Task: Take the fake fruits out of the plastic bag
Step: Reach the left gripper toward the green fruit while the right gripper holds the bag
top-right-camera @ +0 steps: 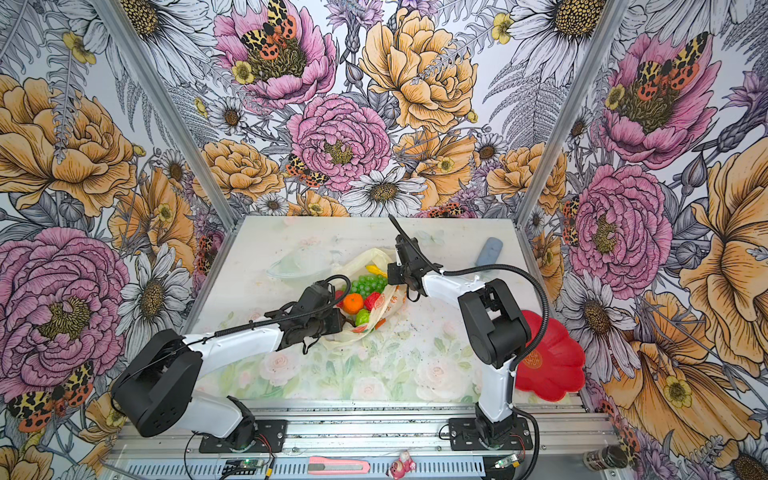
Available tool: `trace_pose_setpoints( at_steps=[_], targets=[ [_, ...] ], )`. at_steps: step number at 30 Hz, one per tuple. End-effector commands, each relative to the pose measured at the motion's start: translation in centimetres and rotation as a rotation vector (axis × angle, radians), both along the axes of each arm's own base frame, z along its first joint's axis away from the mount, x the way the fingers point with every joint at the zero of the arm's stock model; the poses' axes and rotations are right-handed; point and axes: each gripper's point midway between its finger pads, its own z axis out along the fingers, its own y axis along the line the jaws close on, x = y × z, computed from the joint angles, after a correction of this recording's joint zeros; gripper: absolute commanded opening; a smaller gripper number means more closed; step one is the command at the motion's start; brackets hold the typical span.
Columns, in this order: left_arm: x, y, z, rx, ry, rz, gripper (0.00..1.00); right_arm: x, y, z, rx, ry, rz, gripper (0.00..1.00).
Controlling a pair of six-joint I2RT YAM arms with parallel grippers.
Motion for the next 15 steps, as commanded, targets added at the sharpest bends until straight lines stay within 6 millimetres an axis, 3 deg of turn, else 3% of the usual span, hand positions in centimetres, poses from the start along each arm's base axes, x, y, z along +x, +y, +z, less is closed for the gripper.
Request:
trace_pose_setpoints(
  at_steps=[1,3,9,12,15],
  targets=[
    [-0.4,-1.1,1.0,-0.016,-0.071,0.023,0.21,2.2,0.2,2.9,0.017,-0.063,-0.027,0.04],
    [-0.7,-2.3,1.3,-0.028,-0.094,0.003,0.17,2.2,-0.1,4.2,0.009,-0.08,-0.044,0.28],
    [-1.4,-5.0,2.0,-0.019,-0.142,-0.034,0.11,-1.8,-2.5,7.9,-0.01,-0.123,-0.119,0.74],
    [-1.2,-5.7,2.2,-0.007,-0.171,-0.036,0.09,-4.3,-3.1,7.3,-0.056,-0.086,-0.159,0.86],
    [-1.2,-6.3,2.3,-0.006,-0.179,-0.047,0.08,-5.7,-3.1,5.8,-0.089,-0.044,-0.176,0.89]
  ],
)
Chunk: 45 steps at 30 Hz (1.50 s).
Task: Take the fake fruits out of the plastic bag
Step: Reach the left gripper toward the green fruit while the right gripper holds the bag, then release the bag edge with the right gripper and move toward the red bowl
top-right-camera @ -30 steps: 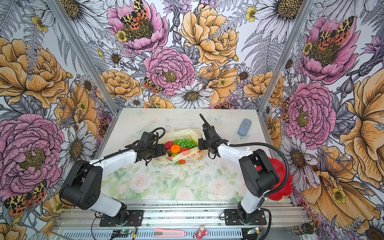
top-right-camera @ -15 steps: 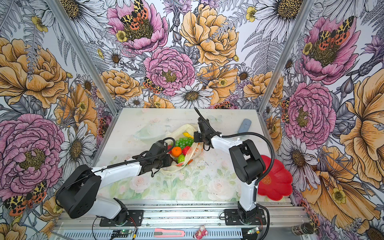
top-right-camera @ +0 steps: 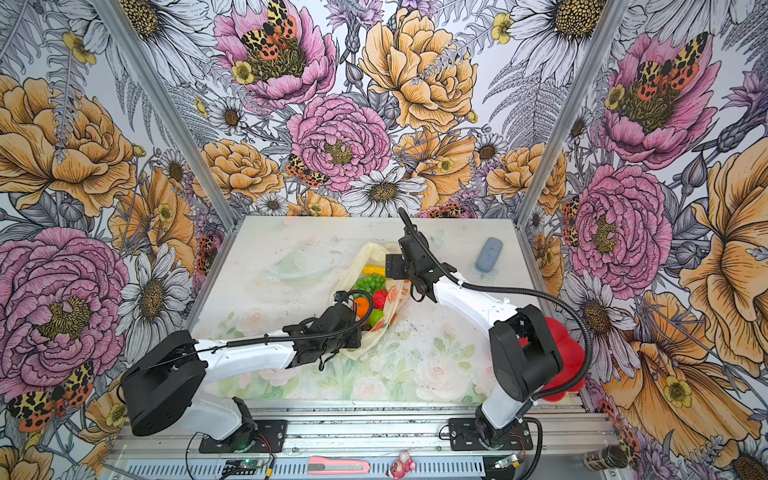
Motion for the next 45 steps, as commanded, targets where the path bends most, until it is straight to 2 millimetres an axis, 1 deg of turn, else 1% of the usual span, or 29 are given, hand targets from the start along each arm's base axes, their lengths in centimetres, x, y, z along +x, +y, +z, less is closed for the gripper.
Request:
trace_pose_setpoints(
  at_steps=[1,3,5,8,10,12,13,14,18,20,22,25,27,29,32,35,37,39,41,43,45],
  targets=[
    [1.2,-1.2,1.6,-0.03,-0.067,0.02,0.07,-1.8,-0.9,-2.8,-0.067,0.076,-0.059,0.89],
    [1.1,-1.3,1.7,-0.03,-0.073,0.015,0.07,-1.9,0.0,-3.7,-0.079,0.095,-0.041,0.89],
    [1.1,-1.3,2.0,-0.031,-0.081,0.017,0.07,-1.6,0.1,-4.7,-0.098,0.117,-0.05,0.85],
    [0.9,-1.0,2.4,-0.035,-0.095,0.021,0.06,-1.1,-0.5,-6.1,-0.148,0.143,-0.08,0.82],
    [0.8,-0.8,2.6,-0.037,-0.103,0.027,0.06,-1.1,-1.0,-6.7,-0.176,0.154,-0.091,0.77],
    [0.6,-0.7,2.7,-0.037,-0.112,0.03,0.06,-1.3,-1.6,-6.9,-0.198,0.156,-0.102,0.7],
    [0.4,-0.6,2.6,-0.035,-0.114,0.028,0.05,-1.6,-2.2,-6.8,-0.211,0.155,-0.111,0.65],
    [0.2,-0.6,2.6,-0.04,-0.115,0.025,0.05,-1.8,-2.7,-6.8,-0.219,0.15,-0.118,0.58],
    [-0.5,-1.0,2.6,-0.048,-0.126,0.005,0.04,-3.1,-5.1,-7.2,-0.226,0.162,-0.157,0.36],
    [-0.9,-1.3,2.4,-0.05,-0.127,-0.009,0.04,-4.0,-6.1,-7.9,-0.231,0.179,-0.177,0.26],
    [-1.4,-1.7,2.2,-0.052,-0.126,-0.028,0.03,-4.7,-6.7,-8.8,-0.237,0.196,-0.187,0.2],
    [-2.2,-2.0,1.0,-0.043,-0.101,-0.048,0.03,-5.5,-7.4,-10.6,-0.246,0.228,-0.199,0.15],
    [-2.8,-2.2,-0.1,-0.03,-0.071,-0.063,0.03,-5.7,-7.5,-11.6,-0.247,0.241,-0.202,0.13],
    [-3.2,-1.9,-1.2,-0.002,-0.05,-0.063,0.03,-5.8,-7.7,-12.5,-0.259,0.254,-0.209,0.12],
    [-3.1,0.1,-2.7,0.063,-0.02,-0.002,0.01,-5.4,-8.2,-13.3,-0.261,0.268,-0.226,0.1],
    [-3.2,1.3,-3.5,0.023,0.0,0.03,0.0,-4.7,-8.6,-13.9,-0.247,0.276,-0.241,0.08],
    [-3.3,1.6,-4.1,0.007,0.015,0.037,0.0,-4.1,-8.7,-14.2,-0.245,0.279,-0.246,0.07],
    [-3.6,1.3,-4.8,0.009,0.035,0.024,0.0,-3.5,-8.6,-14.3,-0.245,0.28,-0.25,0.06],
    [-3.7,1.4,-5.6,0.028,0.057,0.023,0.0,-2.9,-7.9,-14.6,-0.231,0.286,-0.238,0.05],
    [-3.5,2.2,-6.2,0.041,0.076,0.054,0.0,-2.5,-6.6,-14.7,-0.202,0.288,-0.207,0.05],
    [-3.2,3.5,-6.5,0.021,0.09,0.094,0.0,-2.0,-5.1,-14.5,-0.191,0.276,-0.178,0.05]
  ],
)
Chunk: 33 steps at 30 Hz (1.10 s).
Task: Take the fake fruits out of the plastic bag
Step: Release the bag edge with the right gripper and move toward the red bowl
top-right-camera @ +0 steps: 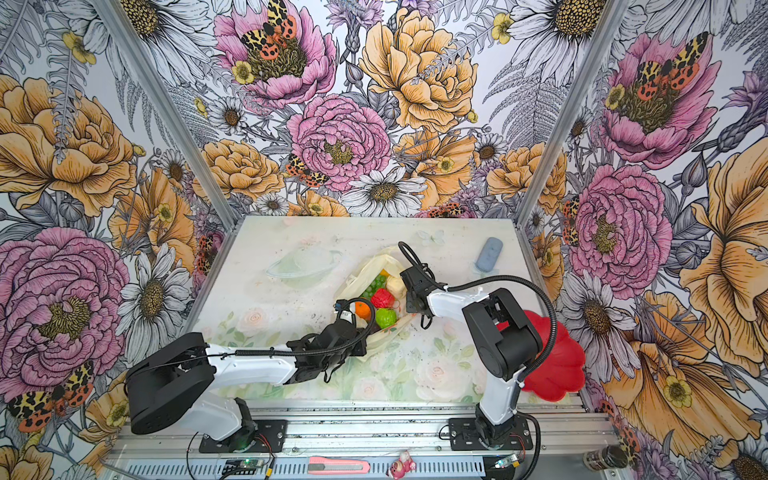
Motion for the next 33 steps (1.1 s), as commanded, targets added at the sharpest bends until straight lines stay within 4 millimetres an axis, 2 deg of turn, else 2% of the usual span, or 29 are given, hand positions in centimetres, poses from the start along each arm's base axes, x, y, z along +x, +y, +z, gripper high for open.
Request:
trace_pose_setpoints(
  at_steps=[1,8,12,17,22,25,26,30,33],
  targets=[
    [-1.9,5.4,-6.0,0.152,0.168,0.058,0.0,2.1,2.4,1.0,0.042,-0.055,0.025,0.05],
    [0.2,9.4,-3.6,0.124,0.11,0.144,0.0,3.9,8.3,1.5,0.128,-0.071,0.117,0.05],
    [1.6,12.2,-2.7,0.069,0.099,0.206,0.0,5.4,11.3,0.9,0.178,-0.063,0.143,0.05],
    [2.6,15.9,-1.8,0.005,0.083,0.297,0.0,7.5,14.7,0.7,0.255,-0.058,0.188,0.05],
    [2.5,17.5,-1.7,0.036,0.076,0.308,0.0,8.8,16.9,0.7,0.312,-0.055,0.224,0.05],
    [2.6,17.2,-2.0,0.014,0.089,0.29,0.0,9.1,17.5,1.3,0.329,-0.059,0.24,0.08],
    [2.6,17.2,-2.1,0.021,0.095,0.286,0.0,9.0,17.4,1.7,0.325,-0.065,0.242,0.12],
    [2.9,16.7,-2.4,0.037,0.107,0.261,0.0,8.6,15.6,3.8,0.298,-0.101,0.23,0.38],
    [3.3,16.3,-2.2,0.045,0.099,0.234,0.0,7.8,13.8,5.8,0.309,-0.12,0.219,0.51]
  ],
)
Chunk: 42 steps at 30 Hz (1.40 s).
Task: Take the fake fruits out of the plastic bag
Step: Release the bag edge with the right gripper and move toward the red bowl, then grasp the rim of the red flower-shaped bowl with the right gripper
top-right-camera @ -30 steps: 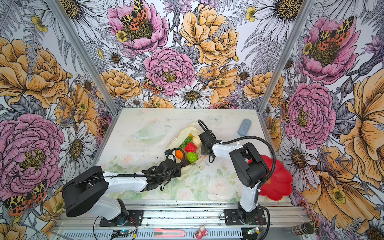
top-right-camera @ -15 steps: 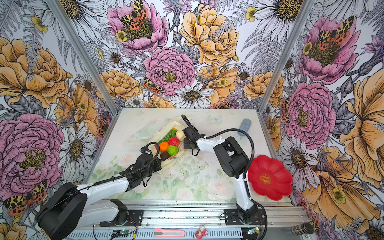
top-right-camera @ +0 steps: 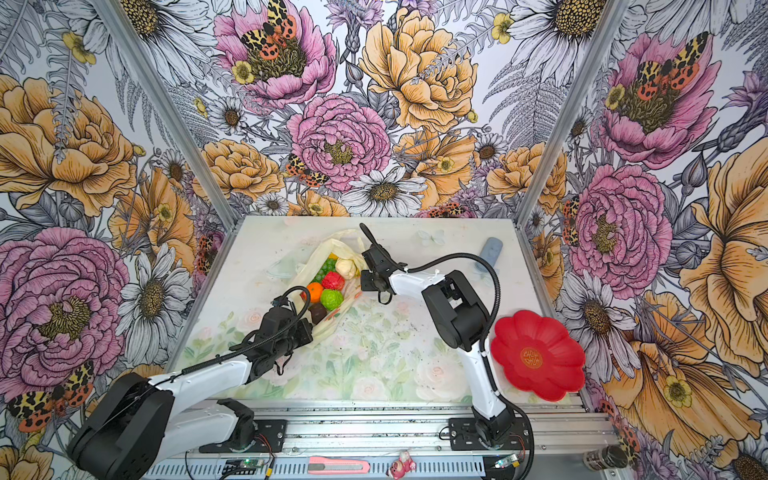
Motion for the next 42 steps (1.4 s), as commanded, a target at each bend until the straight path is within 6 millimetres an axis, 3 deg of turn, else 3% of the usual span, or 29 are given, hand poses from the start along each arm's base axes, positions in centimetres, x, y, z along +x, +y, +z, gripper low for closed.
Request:
trace_pose_setpoints(
  at_steps=[1,6,9,17,21,25,29,31,34,42],
  targets=[
    [0.4,-0.6,0.5,0.016,-0.007,-0.061,0.0,0.3,-2.5,5.1,0.022,-0.083,-0.036,0.55],
    [1.5,-1.3,2.1,0.046,-0.055,-0.118,0.0,-2.8,-4.5,9.0,0.072,-0.104,-0.009,0.68],
    [2.0,-1.8,2.9,0.055,-0.071,-0.158,0.0,-5.0,-7.2,10.6,0.052,-0.122,-0.03,0.71],
    [2.1,-2.6,1.4,0.03,-0.043,-0.194,0.0,-10.2,-18.1,12.9,-0.083,-0.121,-0.219,0.76],
    [1.9,-2.6,0.8,0.029,-0.017,-0.189,0.0,-13.0,-25.3,12.8,-0.224,-0.075,-0.408,0.79],
    [1.9,-2.6,0.7,0.029,-0.012,-0.185,0.0,-15.8,-31.0,11.1,-0.211,-0.004,-0.609,0.82],
    [1.9,-2.7,0.6,0.027,-0.003,-0.19,0.0,-17.7,-34.7,8.3,-0.179,0.085,-0.765,0.87],
    [1.8,-2.7,0.5,0.026,0.0,-0.191,0.0,-18.4,-36.2,6.9,-0.191,0.13,-0.826,0.95],
    [1.8,-2.8,0.5,0.024,0.0,-0.194,0.0,-18.6,-37.3,4.9,-0.152,0.177,-0.872,1.0],
    [1.7,-2.7,0.6,0.024,-0.002,-0.193,0.0,-18.9,-37.4,0.3,-0.101,0.291,-0.909,1.0]
  ],
)
